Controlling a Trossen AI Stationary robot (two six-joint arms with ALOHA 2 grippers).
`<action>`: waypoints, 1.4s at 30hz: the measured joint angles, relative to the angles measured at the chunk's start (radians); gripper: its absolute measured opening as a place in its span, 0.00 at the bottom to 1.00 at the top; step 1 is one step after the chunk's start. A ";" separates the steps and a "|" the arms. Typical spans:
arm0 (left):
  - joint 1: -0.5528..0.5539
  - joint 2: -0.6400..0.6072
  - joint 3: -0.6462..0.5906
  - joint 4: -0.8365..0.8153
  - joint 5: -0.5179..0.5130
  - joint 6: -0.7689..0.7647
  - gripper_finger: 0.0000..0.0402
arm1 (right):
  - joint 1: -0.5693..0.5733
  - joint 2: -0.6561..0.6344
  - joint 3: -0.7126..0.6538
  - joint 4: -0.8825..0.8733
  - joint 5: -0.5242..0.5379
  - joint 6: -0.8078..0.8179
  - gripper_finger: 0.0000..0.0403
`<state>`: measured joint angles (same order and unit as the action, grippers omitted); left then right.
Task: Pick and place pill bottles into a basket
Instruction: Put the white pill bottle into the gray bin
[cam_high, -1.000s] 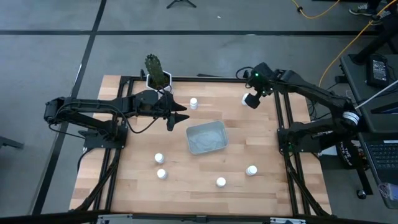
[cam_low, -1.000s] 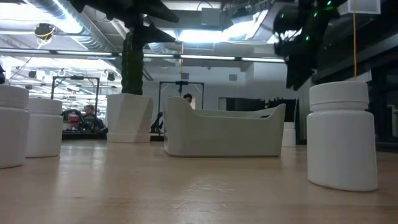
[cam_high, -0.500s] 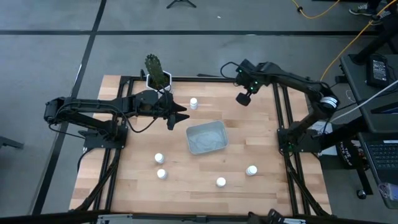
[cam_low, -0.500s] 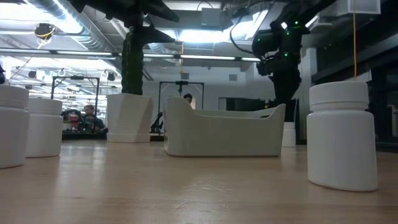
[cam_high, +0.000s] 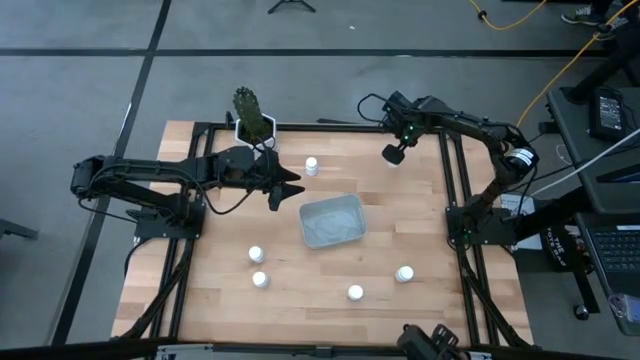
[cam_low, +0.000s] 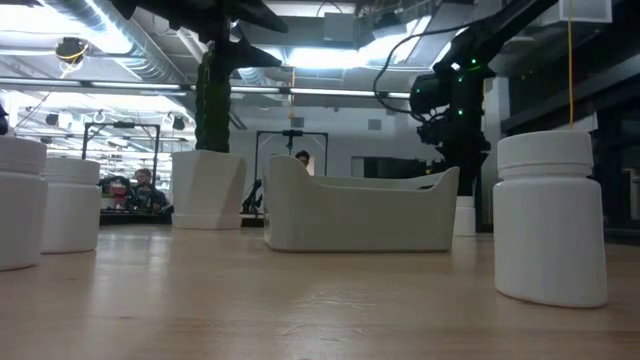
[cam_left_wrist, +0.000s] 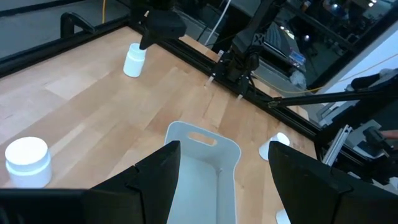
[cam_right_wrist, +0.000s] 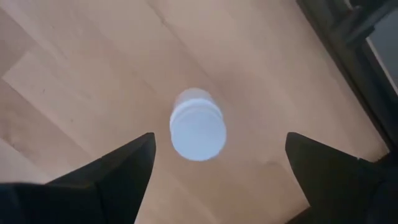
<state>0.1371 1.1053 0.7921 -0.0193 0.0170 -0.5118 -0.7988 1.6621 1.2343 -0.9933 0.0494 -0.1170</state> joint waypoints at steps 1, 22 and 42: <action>0.000 0.000 0.000 0.000 0.000 0.000 0.59 | 0.000 0.007 0.000 0.006 0.000 0.000 0.89; 0.001 0.000 0.000 0.000 -0.003 0.000 0.59 | 0.000 0.137 -0.030 0.053 -0.028 0.003 0.89; 0.002 0.000 0.000 0.000 -0.011 0.021 0.59 | 0.004 0.135 -0.026 0.029 -0.035 0.010 0.40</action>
<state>0.1394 1.1053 0.7921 -0.0196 0.0063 -0.4909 -0.7952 1.7973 1.2079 -0.9641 0.0144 -0.1073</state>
